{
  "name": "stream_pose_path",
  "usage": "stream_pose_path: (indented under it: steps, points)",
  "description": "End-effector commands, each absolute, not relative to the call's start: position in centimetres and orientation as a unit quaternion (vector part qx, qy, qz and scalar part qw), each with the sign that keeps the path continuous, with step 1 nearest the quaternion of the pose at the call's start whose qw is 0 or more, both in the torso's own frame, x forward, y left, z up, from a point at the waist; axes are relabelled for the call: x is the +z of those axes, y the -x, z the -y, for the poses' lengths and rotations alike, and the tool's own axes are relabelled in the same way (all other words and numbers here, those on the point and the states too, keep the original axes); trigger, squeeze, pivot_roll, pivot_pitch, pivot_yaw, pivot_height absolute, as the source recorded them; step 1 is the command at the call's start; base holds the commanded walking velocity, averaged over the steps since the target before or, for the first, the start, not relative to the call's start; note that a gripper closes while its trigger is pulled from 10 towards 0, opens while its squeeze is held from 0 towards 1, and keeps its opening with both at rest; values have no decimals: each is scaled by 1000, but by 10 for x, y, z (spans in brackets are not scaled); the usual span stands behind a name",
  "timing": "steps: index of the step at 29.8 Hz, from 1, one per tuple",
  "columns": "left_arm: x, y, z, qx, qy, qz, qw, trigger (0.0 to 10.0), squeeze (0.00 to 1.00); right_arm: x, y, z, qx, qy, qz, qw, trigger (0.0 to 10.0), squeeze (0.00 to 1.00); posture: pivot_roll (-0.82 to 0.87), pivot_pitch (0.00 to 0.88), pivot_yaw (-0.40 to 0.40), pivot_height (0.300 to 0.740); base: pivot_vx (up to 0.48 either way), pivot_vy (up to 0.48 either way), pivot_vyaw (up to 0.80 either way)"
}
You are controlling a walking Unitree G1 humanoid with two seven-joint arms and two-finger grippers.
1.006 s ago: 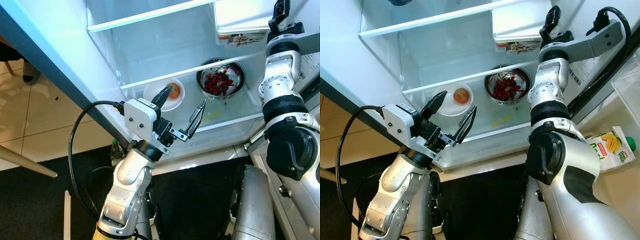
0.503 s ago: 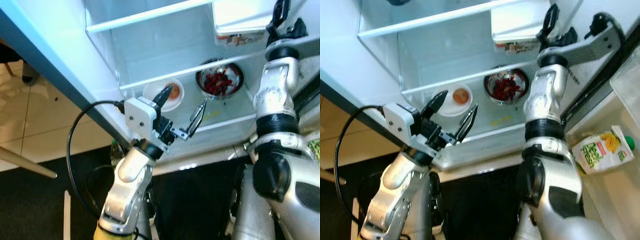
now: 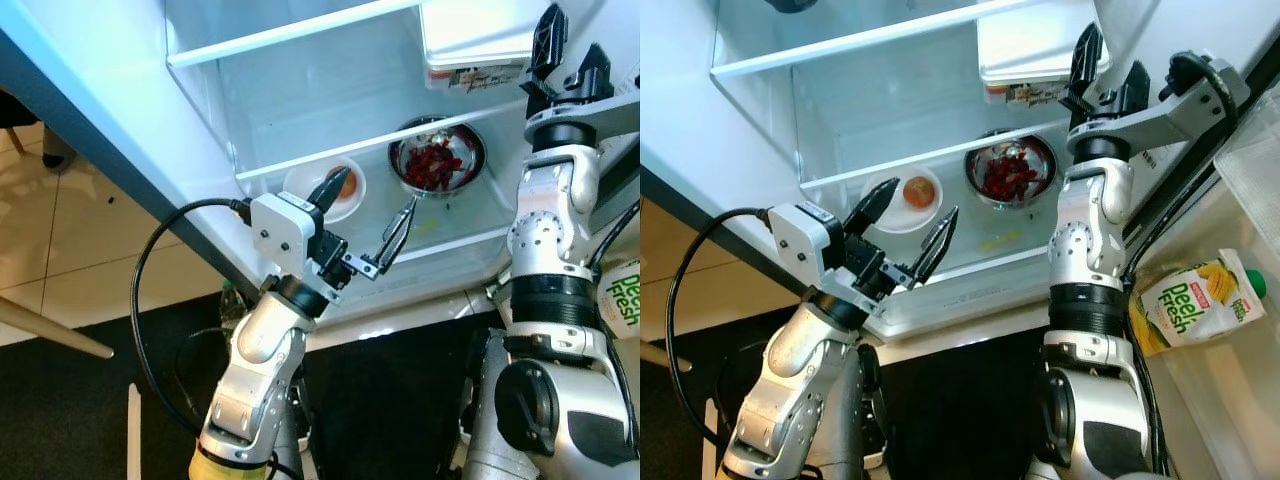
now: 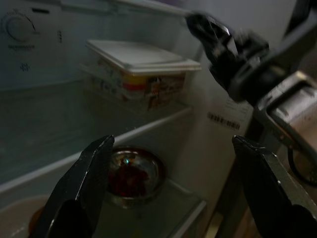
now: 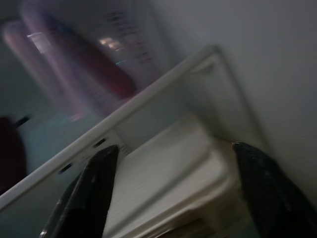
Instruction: Restocking fridge
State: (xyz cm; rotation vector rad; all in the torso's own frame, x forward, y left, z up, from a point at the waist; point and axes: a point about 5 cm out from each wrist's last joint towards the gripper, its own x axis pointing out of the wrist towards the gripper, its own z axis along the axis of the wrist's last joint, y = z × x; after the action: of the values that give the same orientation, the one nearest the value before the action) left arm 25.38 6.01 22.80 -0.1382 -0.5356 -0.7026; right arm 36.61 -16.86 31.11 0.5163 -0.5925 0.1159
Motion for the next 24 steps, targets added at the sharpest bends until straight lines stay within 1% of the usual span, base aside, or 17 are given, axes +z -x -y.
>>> stream_pose_path:
  steps: [1,2,4,6,8,9,10,13,14,17,21,23,24]
  points:
    - [222,-254,-60,-345,69,250,902,10000,0,313,-361,151,118,-224,288,924,157,0,52,362,138,471,0,0,0]
    - [220,-254,-60,-344,68,247,903,10000,0,314,-359,147,134,-215,287,924,0,0,52,361,135,471,0,0,0]
    - [215,-253,-61,-343,68,241,905,10000,0,314,-358,138,164,-202,284,923,0,0,51,359,133,471,0,0,0]
    - [214,-253,-61,-343,68,238,906,10000,0,314,-357,136,173,-200,282,922,0,0,51,359,133,471,0,0,0]
    - [208,-252,-63,-341,68,229,909,10000,0,314,-352,119,228,-174,274,918,0,0,54,352,129,471,0,0,0]
    - [208,-252,-63,-341,68,229,909,10000,0,314,-352,119,228,-174,274,918,0,0,54,352,129,471,0,0,0]
    - [207,-252,-63,-340,69,227,910,10000,0,313,-351,113,251,-163,266,916,9843,0,55,352,128,471,0,0,0]
    - [206,-252,-63,-339,69,226,910,10000,0,311,-349,107,271,-154,257,915,9843,0,56,348,125,471,0,0,0]
    - [205,-252,-63,-339,69,226,911,10000,0,308,-351,105,275,-138,250,918,10000,0,58,346,121,471,0,0,0]
    - [203,-252,-64,-338,68,224,911,10000,0,300,-356,101,273,-92,230,930,10000,0,59,344,118,471,0,0,0]
    - [202,-253,-66,-334,66,224,913,10000,0,286,-368,91,286,-8,200,937,10000,0,58,340,116,471,0,0,0]
    - [202,-253,-66,-334,66,224,913,10000,0,286,-368,91,286,-8,200,937,10000,0,58,340,116,471,0,0,0]
    - [202,-254,-66,-332,66,225,914,10000,0,282,-372,87,292,13,188,938,10000,0,58,340,116,471,0,0,0]
